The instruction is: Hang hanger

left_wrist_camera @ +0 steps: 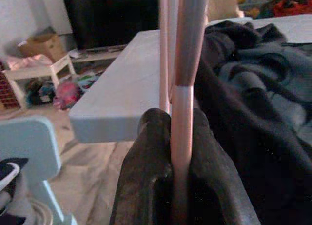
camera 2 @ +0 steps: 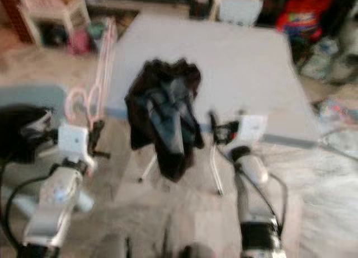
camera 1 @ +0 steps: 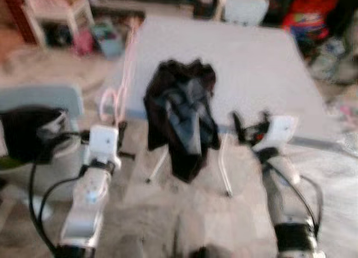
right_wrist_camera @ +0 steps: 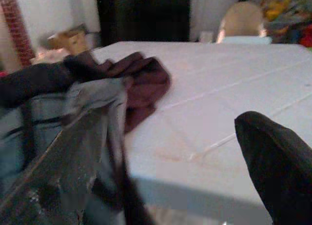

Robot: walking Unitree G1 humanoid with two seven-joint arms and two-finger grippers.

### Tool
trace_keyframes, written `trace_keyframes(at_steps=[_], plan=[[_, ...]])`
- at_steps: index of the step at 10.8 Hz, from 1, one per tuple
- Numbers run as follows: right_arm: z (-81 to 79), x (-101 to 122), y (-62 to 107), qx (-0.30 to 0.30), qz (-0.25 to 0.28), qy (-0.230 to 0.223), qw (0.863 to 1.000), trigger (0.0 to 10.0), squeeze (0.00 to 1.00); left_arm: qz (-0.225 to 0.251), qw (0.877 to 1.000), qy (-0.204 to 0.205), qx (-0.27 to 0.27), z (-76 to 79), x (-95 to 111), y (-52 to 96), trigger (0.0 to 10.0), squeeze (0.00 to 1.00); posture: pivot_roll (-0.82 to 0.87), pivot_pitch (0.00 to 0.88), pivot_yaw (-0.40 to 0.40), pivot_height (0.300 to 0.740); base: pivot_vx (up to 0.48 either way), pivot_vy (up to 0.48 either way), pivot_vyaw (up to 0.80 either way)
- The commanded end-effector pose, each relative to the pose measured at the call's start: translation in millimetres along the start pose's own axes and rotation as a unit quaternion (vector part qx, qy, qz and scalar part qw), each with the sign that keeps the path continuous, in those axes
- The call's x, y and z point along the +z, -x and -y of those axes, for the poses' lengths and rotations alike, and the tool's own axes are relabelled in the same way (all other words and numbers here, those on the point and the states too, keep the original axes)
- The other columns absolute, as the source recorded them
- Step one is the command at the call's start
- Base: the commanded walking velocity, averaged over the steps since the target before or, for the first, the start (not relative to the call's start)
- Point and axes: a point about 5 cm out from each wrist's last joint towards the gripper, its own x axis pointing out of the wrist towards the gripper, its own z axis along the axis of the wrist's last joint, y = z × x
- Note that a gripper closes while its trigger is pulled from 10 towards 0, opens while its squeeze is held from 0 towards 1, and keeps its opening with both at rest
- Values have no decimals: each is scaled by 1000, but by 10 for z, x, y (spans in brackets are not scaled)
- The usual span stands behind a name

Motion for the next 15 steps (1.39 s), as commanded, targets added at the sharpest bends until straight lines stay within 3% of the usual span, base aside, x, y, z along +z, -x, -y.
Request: trace_keyframes(at_steps=[1, 7, 15], plan=[[-7, 73, -15, 12, 7, -2, 1000, 10000, 0, 20, 1000, 0, 4, -7, 102, -18, 10000, 0, -4, 58, -68, 740, 0, 0, 0], [-146, 138, -41, 53, 5, 4, 999, 10000, 0, 19, 1000, 8, 8, -4, 112, 74, 10000, 0, -1, 84, -82, 740, 0, 0, 133], [-143, 135, -76, 58, -5, 7, 998, 10000, 0, 21, 1000, 13, 6, 28, 118, 80, 10000, 0, -3, 89, -95, 740, 329, 0, 100]])
